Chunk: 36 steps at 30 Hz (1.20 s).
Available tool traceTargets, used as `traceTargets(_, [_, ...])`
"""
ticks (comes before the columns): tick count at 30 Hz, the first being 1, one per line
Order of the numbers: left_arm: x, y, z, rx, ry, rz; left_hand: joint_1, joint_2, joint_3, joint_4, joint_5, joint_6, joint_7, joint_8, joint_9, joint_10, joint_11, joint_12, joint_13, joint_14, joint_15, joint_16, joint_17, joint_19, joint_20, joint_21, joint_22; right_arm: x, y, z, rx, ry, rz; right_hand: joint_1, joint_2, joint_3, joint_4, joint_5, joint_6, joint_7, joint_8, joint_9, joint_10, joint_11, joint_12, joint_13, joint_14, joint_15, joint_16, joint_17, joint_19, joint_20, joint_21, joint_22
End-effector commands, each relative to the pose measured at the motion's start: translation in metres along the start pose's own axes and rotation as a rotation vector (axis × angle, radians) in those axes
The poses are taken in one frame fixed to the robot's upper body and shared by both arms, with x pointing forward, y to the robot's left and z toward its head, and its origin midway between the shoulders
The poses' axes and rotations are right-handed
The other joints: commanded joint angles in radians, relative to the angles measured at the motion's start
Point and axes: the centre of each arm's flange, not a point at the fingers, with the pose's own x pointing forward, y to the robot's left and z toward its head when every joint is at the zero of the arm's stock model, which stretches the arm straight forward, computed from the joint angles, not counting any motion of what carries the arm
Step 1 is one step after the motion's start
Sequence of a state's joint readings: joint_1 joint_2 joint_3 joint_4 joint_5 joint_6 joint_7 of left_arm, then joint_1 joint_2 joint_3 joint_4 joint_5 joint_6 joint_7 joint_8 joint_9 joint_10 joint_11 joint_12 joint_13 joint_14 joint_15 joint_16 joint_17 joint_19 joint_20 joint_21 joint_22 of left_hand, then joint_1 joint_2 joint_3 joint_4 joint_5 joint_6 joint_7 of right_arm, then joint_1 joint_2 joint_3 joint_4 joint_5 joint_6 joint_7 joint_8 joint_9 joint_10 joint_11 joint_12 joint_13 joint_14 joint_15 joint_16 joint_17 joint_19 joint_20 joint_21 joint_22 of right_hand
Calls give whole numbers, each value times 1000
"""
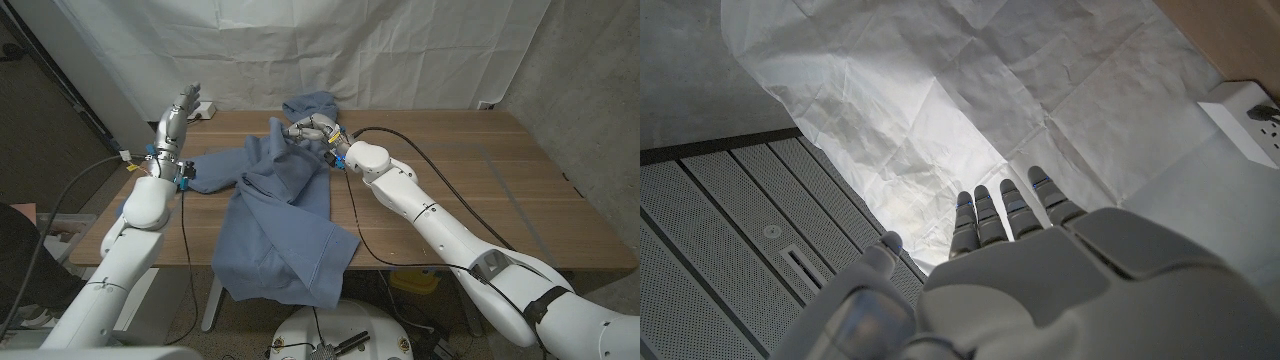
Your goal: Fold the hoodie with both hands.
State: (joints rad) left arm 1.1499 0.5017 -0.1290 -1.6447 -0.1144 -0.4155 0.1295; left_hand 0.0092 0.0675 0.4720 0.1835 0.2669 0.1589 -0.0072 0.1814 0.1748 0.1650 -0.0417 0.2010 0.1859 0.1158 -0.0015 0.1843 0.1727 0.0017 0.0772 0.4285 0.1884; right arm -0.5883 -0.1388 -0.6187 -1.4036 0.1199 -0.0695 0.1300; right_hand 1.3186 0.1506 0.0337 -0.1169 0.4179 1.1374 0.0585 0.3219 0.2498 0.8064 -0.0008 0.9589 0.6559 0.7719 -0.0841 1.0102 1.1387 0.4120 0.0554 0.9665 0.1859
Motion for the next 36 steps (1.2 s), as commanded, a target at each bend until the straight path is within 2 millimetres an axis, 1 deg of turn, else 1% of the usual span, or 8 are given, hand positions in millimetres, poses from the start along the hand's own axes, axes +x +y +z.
traceTargets(1, [-14, 16, -9, 20, 45, 59, 1, 99, 6, 0, 8, 3, -2, 3, 3, -3, 2, -3, 1, 2, 0, -2, 1, 2, 4, -3, 3, 41, 26, 23, -2, -47, 78, 1, 7, 7, -2, 1, 4, -2, 41, 160, 12, 2, -4, 2, 9, -93, 3, 6, 7, -2, 10, 3])
traceTargets(10, [-24, 23, -12, 23, 61, 92, 2, 99, 7, -1, 8, 2, 0, 3, 3, -2, 2, -2, 1, 2, 1, -2, 1, 3, 4, -3, 3, 77, 51, 40, -5, -80, 118, -1, 5, 12, -2, -1, 5, -2, 41, 166, 13, 1, -4, 7, 15, -92, 0, 6, 8, -4, 16, 2])
traceTargets(15, [-30, 28, -12, 26, 69, 111, 2, 99, 8, -1, 8, 1, 0, 2, 3, -3, 1, -2, 1, 3, 0, -2, 1, 4, 4, -4, 3, 94, 52, 44, 4, -81, 97, -1, 5, 13, -2, -2, 5, -2, 40, 168, 15, 0, -6, 6, 19, -92, 3, 5, 8, -7, 20, 2])
traceTargets(18, [-34, 29, -11, 30, 68, 118, 2, 99, 8, -1, 8, 1, 0, 2, 3, -3, 3, -2, 1, 2, 0, -2, 1, 4, 4, -4, 3, 102, 55, 47, -57, -90, 59, -2, 4, 15, -1, -3, 6, -1, 39, 168, 15, -1, -6, 7, 19, -94, 2, 8, 9, -7, 22, 2])
traceTargets(20, [-36, 30, -10, 31, 65, 121, 2, 99, 8, -1, 8, 1, 0, 2, 3, -2, 4, -2, 1, 2, 1, -2, 1, 4, 4, -4, 3, 108, 57, 46, 5, -81, 88, -2, 2, 15, -2, -3, 8, -2, 39, 168, 17, 1, -6, 7, 20, -95, 0, 9, 9, -6, 23, 2])
traceTargets(22, [-38, 31, -9, 34, 64, 124, 2, 99, 8, -1, 8, 1, 0, 3, 3, 0, 2, -1, 1, 3, 1, -1, 1, 5, 4, -4, 3, 112, 60, 49, -55, -90, 56, -3, 2, 16, -1, -3, 8, -1, 39, 169, 17, 1, -6, 8, 25, -92, -2, 5, 10, -7, 24, 2])
traceTargets(30, [-44, 36, -7, 48, 59, 138, 2, 98, 8, -1, 8, 2, 0, 3, 3, -2, 1, -1, 1, 3, -1, -1, 1, 5, 4, -5, 3, 132, 71, 51, -46, 33, 59, -6, 2, 20, 0, -2, 7, -2, 36, 169, 19, 0, -6, 12, 19, -94, -6, 17, 8, -7, 28, 1])
traceTargets(36, [-52, 40, -8, 43, 56, 159, 2, 98, 8, 0, 8, 2, 0, 3, 3, -2, 1, -1, 1, 3, -1, -1, 1, 5, 3, -6, 3, 142, 88, 62, -99, 126, 64, -6, 1, 22, -1, -3, 11, -4, 36, 171, 19, -1, -9, 11, 25, -97, -9, 14, 9, -8, 32, 1])
